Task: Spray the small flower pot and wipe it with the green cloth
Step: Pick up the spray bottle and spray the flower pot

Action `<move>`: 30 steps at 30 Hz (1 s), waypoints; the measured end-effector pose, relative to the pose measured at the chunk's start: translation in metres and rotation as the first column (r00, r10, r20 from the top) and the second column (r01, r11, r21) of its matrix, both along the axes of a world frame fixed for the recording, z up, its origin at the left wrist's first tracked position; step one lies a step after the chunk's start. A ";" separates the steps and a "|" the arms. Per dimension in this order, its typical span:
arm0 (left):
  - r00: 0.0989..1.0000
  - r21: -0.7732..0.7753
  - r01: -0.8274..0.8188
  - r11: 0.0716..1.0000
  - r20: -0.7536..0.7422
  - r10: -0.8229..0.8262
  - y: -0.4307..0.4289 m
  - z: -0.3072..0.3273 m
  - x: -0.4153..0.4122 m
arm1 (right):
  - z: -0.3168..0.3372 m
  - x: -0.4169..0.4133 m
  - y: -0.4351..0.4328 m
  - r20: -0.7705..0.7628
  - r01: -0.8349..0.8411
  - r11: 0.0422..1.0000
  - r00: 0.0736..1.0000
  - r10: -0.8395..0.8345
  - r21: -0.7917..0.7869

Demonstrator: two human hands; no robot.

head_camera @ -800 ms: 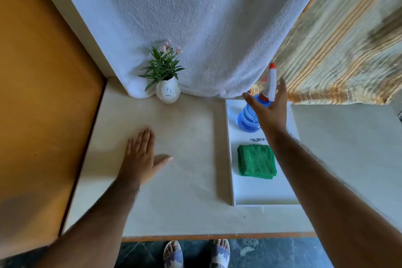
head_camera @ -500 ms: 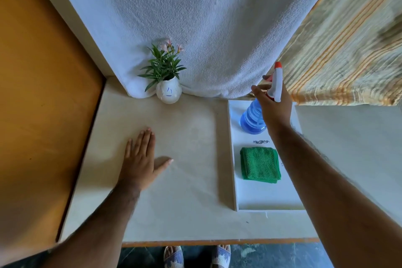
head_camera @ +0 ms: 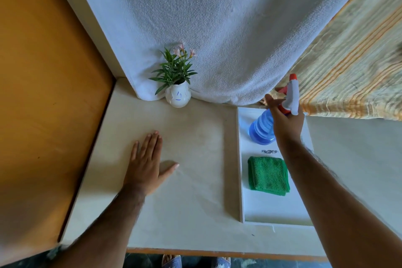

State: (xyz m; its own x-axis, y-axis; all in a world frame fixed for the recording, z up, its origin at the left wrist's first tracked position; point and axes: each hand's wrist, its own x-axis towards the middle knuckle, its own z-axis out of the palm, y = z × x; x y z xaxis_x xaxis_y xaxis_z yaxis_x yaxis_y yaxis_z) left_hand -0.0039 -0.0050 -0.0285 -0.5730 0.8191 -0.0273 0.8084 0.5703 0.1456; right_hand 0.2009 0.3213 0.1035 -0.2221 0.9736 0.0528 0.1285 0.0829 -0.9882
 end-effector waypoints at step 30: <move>0.996 0.131 -0.049 0.990 -0.074 0.059 -0.023 -0.005 -0.020 | -0.009 -0.129 -0.099 0.479 -0.510 0.828 0.681 0.554 -0.231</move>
State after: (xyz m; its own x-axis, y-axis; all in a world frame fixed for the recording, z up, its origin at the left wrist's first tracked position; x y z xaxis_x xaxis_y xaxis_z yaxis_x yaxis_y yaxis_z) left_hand -0.0240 -0.0276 -0.0338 -0.6129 0.7806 0.1227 0.7885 0.5941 0.1591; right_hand 0.0716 0.2221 0.0942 -0.6759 0.6789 -0.2869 0.5637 0.2254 -0.7946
